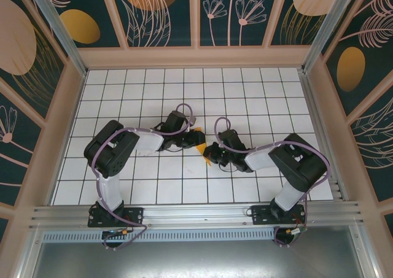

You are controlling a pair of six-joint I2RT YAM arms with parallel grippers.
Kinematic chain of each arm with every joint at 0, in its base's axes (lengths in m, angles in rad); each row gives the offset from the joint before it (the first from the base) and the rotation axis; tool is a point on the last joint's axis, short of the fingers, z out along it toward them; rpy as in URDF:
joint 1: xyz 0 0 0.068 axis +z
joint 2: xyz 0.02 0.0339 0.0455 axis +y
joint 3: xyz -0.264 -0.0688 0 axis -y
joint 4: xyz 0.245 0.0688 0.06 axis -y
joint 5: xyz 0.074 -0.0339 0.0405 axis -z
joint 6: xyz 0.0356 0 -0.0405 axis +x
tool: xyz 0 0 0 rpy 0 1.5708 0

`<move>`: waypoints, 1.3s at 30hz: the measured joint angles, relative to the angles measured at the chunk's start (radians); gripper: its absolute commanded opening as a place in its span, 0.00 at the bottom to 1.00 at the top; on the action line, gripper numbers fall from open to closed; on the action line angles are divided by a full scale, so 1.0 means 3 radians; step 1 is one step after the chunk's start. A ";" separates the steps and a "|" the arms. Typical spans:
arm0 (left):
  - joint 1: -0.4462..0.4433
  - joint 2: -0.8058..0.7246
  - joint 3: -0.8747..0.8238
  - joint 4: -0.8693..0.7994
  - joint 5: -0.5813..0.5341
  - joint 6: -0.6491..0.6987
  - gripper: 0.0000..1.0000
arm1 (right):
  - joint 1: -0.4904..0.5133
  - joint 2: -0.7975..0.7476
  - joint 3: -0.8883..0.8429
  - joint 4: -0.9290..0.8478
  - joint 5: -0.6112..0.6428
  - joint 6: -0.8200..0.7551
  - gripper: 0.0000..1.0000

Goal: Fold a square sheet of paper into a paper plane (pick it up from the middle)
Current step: Fold the wing for the fifth time at the center of the table.

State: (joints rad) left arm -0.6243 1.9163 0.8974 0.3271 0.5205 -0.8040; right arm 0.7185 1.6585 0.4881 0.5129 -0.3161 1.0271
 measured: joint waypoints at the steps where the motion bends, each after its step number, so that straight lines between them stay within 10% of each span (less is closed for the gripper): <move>1: 0.0004 0.0000 0.0006 -0.0009 0.0003 0.0013 0.38 | 0.0000 0.0000 0.0000 0.0000 0.0000 -0.0005 0.00; 39: 0.0444 0.0109 0.0498 -0.0680 -0.0509 0.0309 0.42 | -0.0028 -0.0004 0.0025 -0.0076 -0.0094 -0.0198 0.00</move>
State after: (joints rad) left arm -0.4911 1.9491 1.0470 0.1230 0.3679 -0.7113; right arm 0.7101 1.6573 0.4957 0.4900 -0.3443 0.9676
